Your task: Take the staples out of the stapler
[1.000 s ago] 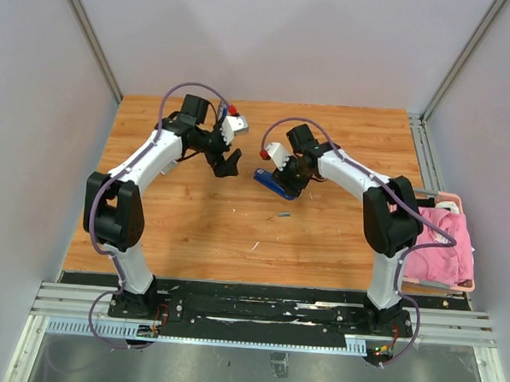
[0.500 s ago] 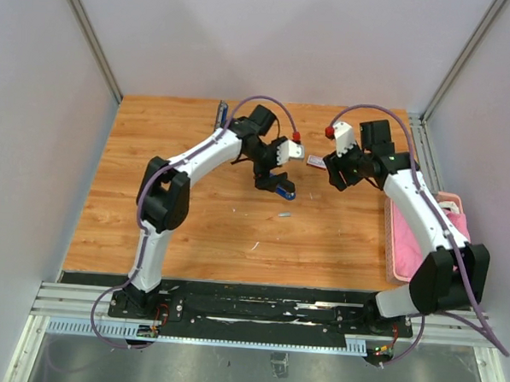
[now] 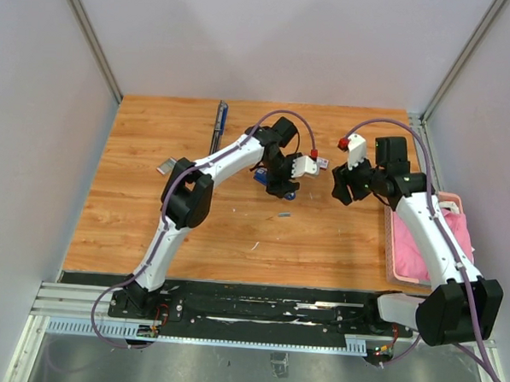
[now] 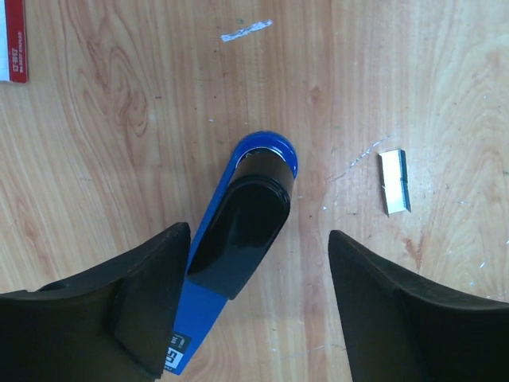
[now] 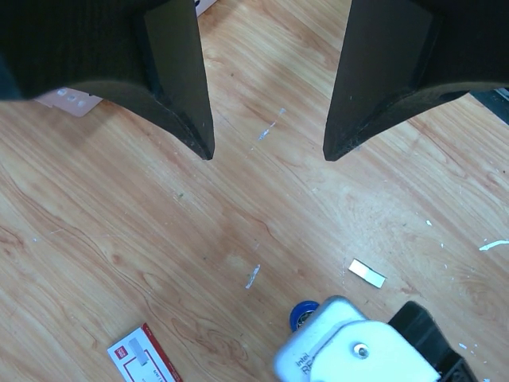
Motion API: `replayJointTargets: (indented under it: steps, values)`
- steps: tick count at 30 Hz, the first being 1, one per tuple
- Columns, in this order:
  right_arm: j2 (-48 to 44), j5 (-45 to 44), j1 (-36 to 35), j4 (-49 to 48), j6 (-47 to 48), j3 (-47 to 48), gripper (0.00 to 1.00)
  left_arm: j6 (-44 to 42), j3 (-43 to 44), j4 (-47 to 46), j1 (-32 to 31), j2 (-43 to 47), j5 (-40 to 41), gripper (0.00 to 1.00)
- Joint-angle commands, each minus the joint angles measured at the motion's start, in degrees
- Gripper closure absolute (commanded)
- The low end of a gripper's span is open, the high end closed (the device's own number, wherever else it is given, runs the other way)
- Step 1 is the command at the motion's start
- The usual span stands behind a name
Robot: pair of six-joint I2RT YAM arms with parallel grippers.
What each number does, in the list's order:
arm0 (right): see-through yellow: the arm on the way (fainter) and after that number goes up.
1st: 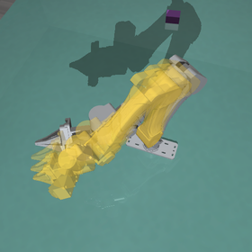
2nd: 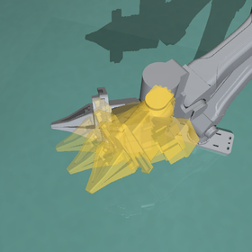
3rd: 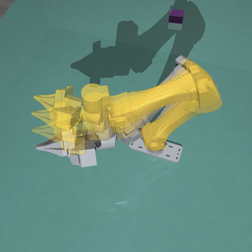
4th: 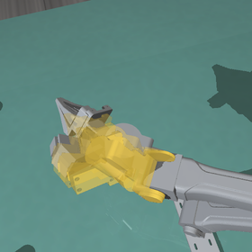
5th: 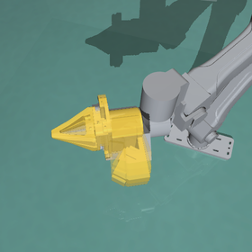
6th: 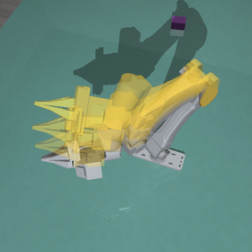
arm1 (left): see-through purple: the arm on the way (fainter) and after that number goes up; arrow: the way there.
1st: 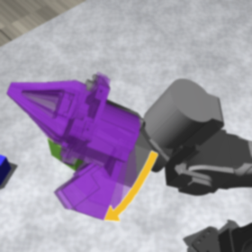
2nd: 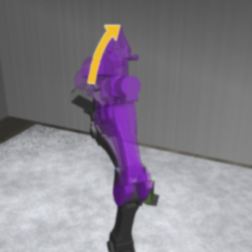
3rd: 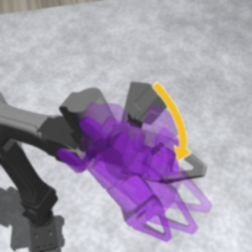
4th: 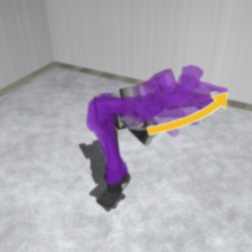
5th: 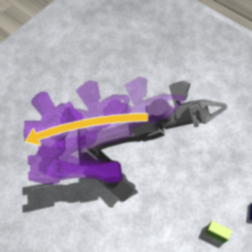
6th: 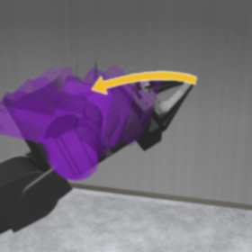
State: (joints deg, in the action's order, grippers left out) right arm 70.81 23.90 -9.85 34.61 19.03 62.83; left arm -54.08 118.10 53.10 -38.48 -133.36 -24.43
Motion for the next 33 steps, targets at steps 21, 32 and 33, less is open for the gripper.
replayJointTargets:
  steps: [21,32,33]
  values:
    - [20.7,13.9,2.8,0.0,-18.5,11.3,0.47,22.2,-6.7,-15.6,0.8,4.1,3.0,1.0]
    - [39.6,25.9,3.2,-0.7,-28.3,20.8,0.56,39.1,-23.4,-33.8,5.8,16.2,-8.8,1.0]
    - [41.0,27.2,3.1,-0.8,-29.1,21.9,0.56,39.9,-24.3,-34.9,5.9,17.1,-9.1,1.0]
